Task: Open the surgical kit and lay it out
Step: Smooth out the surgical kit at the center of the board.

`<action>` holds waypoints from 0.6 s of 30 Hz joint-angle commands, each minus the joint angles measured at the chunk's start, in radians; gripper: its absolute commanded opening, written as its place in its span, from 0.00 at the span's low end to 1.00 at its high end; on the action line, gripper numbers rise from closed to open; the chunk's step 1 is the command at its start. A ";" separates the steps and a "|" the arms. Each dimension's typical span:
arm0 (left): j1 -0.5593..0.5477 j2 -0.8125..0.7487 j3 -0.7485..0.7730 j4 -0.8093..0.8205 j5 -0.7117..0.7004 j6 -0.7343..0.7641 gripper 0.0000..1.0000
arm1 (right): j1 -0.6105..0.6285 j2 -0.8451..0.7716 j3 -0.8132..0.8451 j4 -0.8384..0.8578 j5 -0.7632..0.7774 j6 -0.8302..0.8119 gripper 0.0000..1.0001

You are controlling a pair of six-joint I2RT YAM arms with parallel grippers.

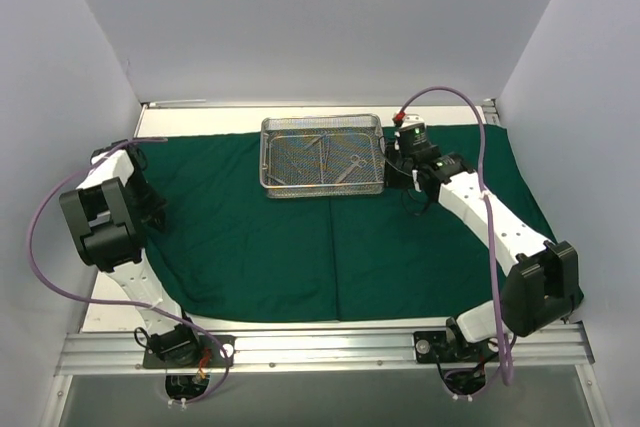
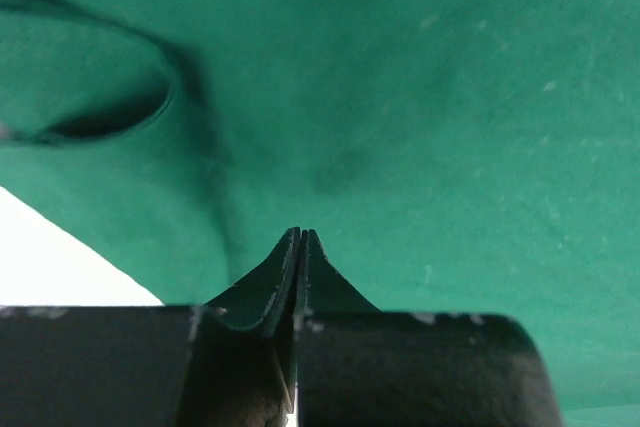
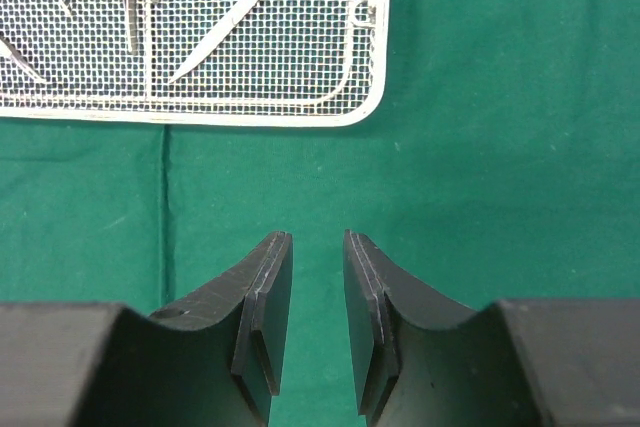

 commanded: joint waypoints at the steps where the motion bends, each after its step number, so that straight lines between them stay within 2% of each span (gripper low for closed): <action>1: 0.006 0.026 0.004 0.061 0.026 0.039 0.02 | -0.015 -0.037 0.008 -0.021 0.013 0.003 0.28; 9: 0.067 0.068 -0.048 0.011 -0.024 0.033 0.02 | -0.043 -0.025 0.011 -0.017 -0.006 -0.020 0.28; 13: 0.135 0.007 -0.128 -0.011 -0.046 0.002 0.02 | -0.046 -0.013 0.008 -0.009 -0.016 -0.027 0.28; 18: 0.176 -0.048 -0.139 -0.087 -0.139 -0.025 0.02 | -0.046 0.020 0.004 0.012 -0.068 -0.011 0.28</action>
